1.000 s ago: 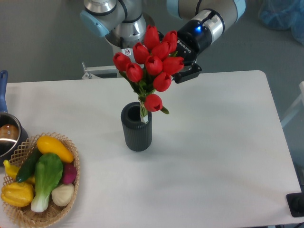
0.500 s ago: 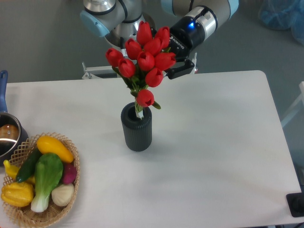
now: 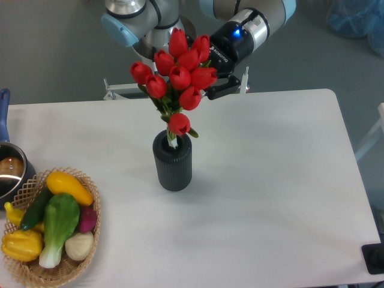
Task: Insert the flowers into the vase
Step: 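Lower the tulip stems down into the black vase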
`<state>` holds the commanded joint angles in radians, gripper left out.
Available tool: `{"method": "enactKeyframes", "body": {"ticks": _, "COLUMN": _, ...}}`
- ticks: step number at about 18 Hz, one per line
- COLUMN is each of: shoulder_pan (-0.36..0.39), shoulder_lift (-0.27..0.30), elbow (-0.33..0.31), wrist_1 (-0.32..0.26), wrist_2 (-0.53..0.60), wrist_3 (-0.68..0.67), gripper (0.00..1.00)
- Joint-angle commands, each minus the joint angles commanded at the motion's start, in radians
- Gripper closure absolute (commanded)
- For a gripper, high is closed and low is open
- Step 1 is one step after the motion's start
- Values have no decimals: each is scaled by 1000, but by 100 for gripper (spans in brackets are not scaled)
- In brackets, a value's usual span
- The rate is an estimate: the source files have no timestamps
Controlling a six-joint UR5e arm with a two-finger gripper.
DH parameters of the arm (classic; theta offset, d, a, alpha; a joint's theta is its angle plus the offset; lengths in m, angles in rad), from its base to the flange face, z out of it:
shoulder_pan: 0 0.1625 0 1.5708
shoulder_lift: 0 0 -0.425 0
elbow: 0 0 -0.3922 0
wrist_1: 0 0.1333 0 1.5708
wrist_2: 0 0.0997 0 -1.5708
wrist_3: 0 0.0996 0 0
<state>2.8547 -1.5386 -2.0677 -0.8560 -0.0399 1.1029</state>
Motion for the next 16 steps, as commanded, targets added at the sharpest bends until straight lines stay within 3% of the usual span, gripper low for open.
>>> {"method": "enactKeyframes", "body": {"ticks": 16, "shoulder_pan": 0, "shoulder_lift": 2, "elbow": -46, "wrist_1": -2, "wrist_2": 51, "wrist_3": 23, "gripper": 55}}
